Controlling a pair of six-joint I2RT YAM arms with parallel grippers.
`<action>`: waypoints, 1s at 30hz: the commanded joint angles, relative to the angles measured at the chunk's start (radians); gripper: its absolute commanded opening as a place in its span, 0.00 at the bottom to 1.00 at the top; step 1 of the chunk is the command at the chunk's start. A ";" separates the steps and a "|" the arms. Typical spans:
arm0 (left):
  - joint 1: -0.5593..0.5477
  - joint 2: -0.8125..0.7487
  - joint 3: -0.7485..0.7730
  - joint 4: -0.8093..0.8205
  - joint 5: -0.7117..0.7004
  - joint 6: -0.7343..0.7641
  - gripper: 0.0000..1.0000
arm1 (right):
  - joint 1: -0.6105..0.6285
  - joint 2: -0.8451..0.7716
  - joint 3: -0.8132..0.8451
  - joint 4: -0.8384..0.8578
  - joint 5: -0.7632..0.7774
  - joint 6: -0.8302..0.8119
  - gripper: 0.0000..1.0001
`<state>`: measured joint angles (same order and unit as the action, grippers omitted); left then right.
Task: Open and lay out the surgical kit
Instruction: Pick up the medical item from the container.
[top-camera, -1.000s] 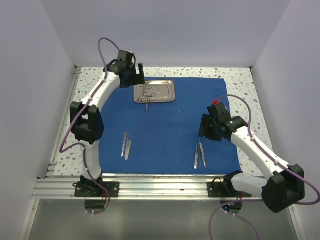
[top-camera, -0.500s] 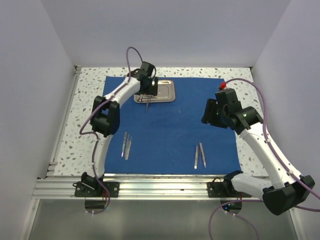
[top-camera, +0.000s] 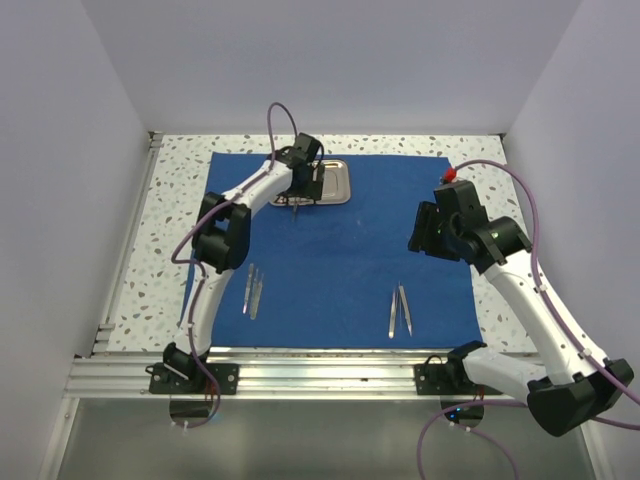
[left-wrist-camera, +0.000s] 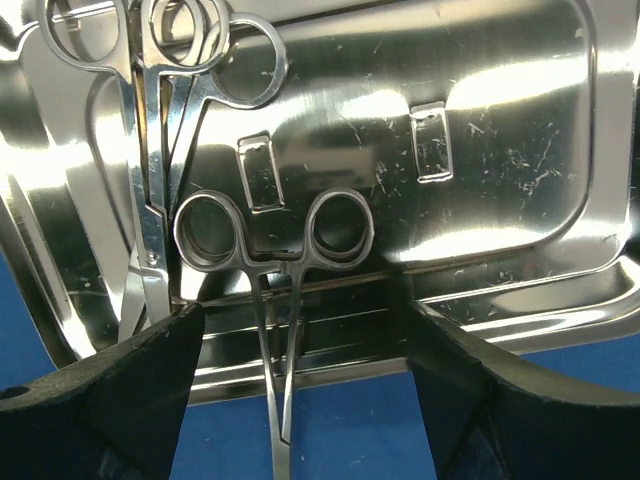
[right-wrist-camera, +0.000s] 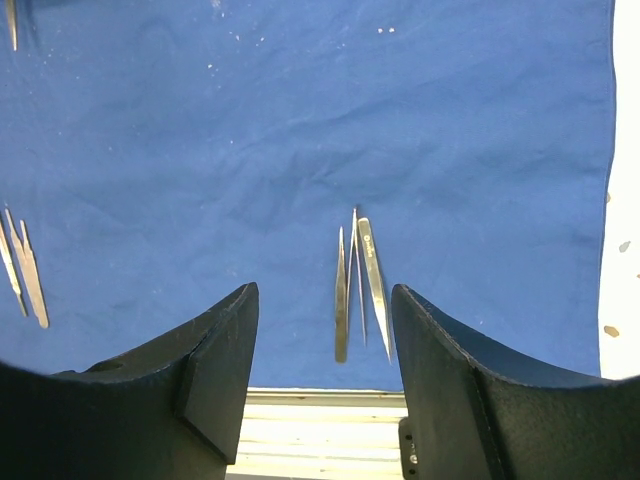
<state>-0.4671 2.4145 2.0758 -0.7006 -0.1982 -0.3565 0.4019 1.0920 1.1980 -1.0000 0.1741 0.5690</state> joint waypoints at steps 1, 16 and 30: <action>0.007 0.021 0.041 0.009 -0.020 -0.001 0.84 | 0.003 -0.012 0.003 -0.017 0.019 -0.021 0.59; 0.008 0.087 0.058 -0.008 0.019 -0.081 0.47 | 0.002 0.019 0.017 -0.003 -0.004 -0.086 0.59; 0.010 0.020 0.045 -0.013 -0.009 -0.105 0.00 | -0.005 0.043 0.031 0.011 -0.041 -0.141 0.58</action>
<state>-0.4583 2.4371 2.0937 -0.6682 -0.2218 -0.4385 0.4007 1.1378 1.1984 -1.0019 0.1604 0.4587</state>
